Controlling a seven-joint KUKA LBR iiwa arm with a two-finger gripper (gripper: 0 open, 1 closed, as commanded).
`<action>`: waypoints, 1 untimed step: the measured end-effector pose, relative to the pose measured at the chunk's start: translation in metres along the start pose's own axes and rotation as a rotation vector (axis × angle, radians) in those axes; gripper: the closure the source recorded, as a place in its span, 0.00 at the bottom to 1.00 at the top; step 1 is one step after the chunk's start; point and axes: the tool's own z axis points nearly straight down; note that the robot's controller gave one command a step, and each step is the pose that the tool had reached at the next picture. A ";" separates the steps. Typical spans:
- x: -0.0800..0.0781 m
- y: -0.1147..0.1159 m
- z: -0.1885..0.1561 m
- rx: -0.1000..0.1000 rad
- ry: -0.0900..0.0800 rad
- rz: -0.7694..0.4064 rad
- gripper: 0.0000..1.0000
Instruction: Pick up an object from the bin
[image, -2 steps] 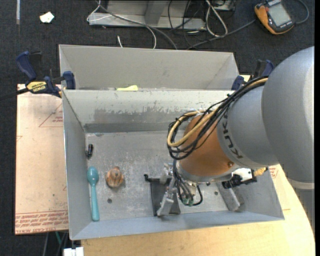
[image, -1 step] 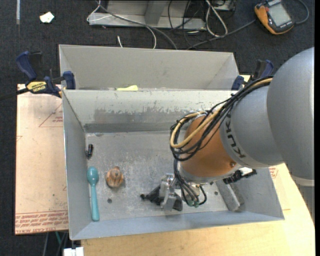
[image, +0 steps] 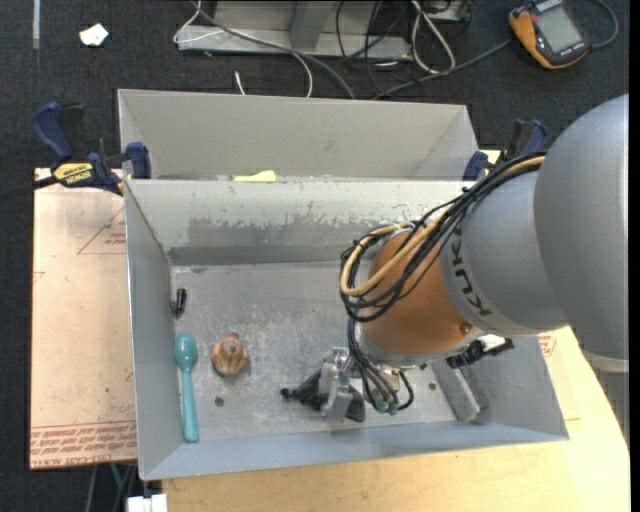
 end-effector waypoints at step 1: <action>0.001 0.000 -0.025 0.000 0.002 0.000 1.00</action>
Offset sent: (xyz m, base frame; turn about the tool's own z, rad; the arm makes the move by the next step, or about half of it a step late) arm -0.0014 -0.0001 0.0358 0.0001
